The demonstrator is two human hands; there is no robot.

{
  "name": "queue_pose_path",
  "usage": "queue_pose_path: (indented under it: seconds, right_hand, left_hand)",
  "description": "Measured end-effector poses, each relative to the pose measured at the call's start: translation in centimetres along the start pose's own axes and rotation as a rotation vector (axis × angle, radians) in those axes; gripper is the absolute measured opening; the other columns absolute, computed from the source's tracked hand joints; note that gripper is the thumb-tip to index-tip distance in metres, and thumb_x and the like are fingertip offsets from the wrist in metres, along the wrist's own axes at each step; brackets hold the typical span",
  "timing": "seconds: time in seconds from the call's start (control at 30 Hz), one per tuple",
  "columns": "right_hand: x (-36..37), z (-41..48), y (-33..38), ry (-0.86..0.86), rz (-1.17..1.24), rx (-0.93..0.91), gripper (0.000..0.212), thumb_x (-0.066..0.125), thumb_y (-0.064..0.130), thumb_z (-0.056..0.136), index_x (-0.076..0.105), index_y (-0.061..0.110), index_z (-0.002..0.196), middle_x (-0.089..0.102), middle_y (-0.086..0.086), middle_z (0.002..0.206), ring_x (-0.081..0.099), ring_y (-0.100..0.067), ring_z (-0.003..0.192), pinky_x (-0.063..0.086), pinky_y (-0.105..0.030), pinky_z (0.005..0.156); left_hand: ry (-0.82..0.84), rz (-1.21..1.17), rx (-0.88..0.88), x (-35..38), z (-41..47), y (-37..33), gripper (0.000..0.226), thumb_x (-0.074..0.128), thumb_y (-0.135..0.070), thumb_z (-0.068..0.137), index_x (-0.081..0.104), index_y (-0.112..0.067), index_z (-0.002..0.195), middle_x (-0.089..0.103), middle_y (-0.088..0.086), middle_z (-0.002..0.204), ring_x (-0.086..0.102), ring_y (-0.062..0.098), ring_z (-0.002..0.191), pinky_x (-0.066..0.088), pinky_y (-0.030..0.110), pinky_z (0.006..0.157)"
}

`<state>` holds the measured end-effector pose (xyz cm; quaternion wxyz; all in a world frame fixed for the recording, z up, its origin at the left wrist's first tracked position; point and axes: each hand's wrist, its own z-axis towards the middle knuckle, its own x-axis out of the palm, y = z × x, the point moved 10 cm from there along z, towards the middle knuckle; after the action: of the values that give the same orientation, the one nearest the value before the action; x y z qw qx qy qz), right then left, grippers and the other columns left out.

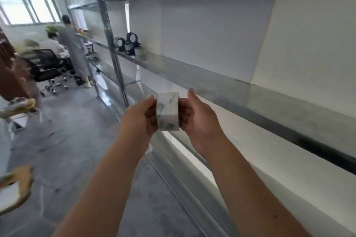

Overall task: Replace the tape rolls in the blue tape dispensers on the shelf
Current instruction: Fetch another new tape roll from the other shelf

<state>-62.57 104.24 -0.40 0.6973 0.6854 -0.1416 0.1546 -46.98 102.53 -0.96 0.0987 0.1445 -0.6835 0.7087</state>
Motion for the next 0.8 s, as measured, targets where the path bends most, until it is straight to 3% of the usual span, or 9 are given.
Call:
queue_pose_path:
  seconds: [0.13, 0.23, 0.33, 0.47, 0.53, 0.6, 0.8]
  right_hand:
    - [7.4, 3.1, -2.9, 0.103, 0.005, 0.022, 0.049, 0.047, 0.046, 0.106, 0.076, 0.006, 0.109, 0.082, -0.013, 0.104, 0.079, -0.025, 0.097, 0.063, -0.038, 0.087]
    - [13.2, 5.4, -5.2, 0.165, -0.001, 0.037, 0.049, 0.047, 0.046, 0.106, 0.077, 0.008, 0.107, 0.082, -0.012, 0.103, 0.079, -0.024, 0.096, 0.062, -0.035, 0.082]
    - [18.7, 7.6, -7.5, 0.206, 0.005, 0.046, 0.048, 0.049, 0.045, 0.105, 0.077, 0.007, 0.109, 0.082, -0.012, 0.102, 0.080, -0.022, 0.092, 0.063, -0.030, 0.072]
    - [24.9, 10.6, -10.6, 0.256, 0.021, 0.050, 0.051, 0.050, 0.047, 0.104, 0.076, 0.004, 0.115, 0.081, -0.014, 0.104, 0.078, -0.027, 0.097, 0.062, -0.036, 0.080]
    - [27.8, 12.0, -12.2, 0.279, 0.027, 0.061, 0.048, 0.053, 0.047, 0.103, 0.077, 0.006, 0.110, 0.082, -0.011, 0.097, 0.078, -0.025, 0.091, 0.061, -0.036, 0.076]
    - [30.6, 13.4, -13.9, 0.297, 0.024, 0.083, 0.044, 0.056, 0.046, 0.101, 0.078, 0.009, 0.104, 0.081, -0.006, 0.088, 0.077, -0.021, 0.084, 0.059, -0.033, 0.070]
    - [36.2, 19.0, -17.6, 0.319, 0.001, 0.124, 0.045, 0.057, 0.047, 0.101, 0.078, 0.008, 0.108, 0.081, -0.013, 0.101, 0.078, -0.024, 0.092, 0.060, -0.034, 0.074]
  left_hand:
    - [-0.093, -0.023, 0.057, -7.3, 1.5, -3.1, 0.036, 0.054, -0.025, 0.104, 0.077, 0.003, 0.109, 0.076, 0.021, 0.097, 0.072, 0.030, 0.079, 0.057, 0.040, 0.072]
    - [-0.129, -0.011, 0.109, -12.7, 3.1, -5.6, 0.036, 0.054, -0.025, 0.104, 0.082, -0.005, 0.096, 0.079, 0.017, 0.090, 0.075, 0.028, 0.075, 0.060, 0.040, 0.070]
    - [-0.168, -0.007, 0.138, -18.1, 4.9, -7.9, 0.035, 0.055, -0.026, 0.103, 0.082, -0.005, 0.097, 0.079, 0.018, 0.093, 0.075, 0.028, 0.077, 0.060, 0.042, 0.073]
    - [-0.183, 0.021, 0.164, -24.0, 7.0, -10.2, 0.039, 0.055, -0.025, 0.102, 0.086, -0.012, 0.084, 0.081, 0.014, 0.086, 0.078, 0.025, 0.073, 0.063, 0.036, 0.063]
    - [-0.206, 0.027, 0.172, -27.0, 8.0, -11.3, 0.038, 0.055, -0.024, 0.102, 0.086, -0.013, 0.083, 0.082, 0.013, 0.086, 0.078, 0.024, 0.073, 0.062, 0.034, 0.061]
    - [-0.234, 0.037, 0.182, -29.9, 9.1, -12.3, 0.038, 0.055, -0.024, 0.102, 0.086, -0.014, 0.083, 0.082, 0.012, 0.087, 0.078, 0.024, 0.075, 0.063, 0.034, 0.063]
    - [-0.324, 0.037, 0.180, -36.3, 13.9, -13.5, 0.038, 0.055, -0.023, 0.102, 0.087, -0.019, 0.081, 0.082, 0.013, 0.091, 0.077, 0.026, 0.082, 0.063, 0.039, 0.075]
